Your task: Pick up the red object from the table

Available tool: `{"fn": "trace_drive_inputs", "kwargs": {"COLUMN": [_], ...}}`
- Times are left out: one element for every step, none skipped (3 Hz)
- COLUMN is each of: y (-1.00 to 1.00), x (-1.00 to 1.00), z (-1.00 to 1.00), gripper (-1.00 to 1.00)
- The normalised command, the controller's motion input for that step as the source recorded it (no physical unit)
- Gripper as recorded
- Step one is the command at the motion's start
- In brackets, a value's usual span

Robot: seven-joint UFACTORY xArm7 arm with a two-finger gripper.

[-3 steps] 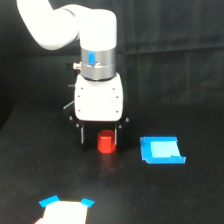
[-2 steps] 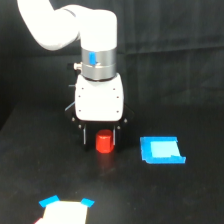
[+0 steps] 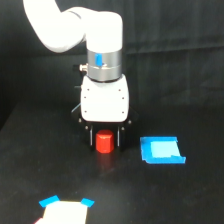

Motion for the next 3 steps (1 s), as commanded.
{"fn": "trace_drive_inputs", "kwargs": {"y": [-0.02,0.38,-1.0], "x": [0.04,0.19,-0.26], "z": [0.28,0.97,1.0], "gripper": [-1.0,-0.63,-0.78]}}
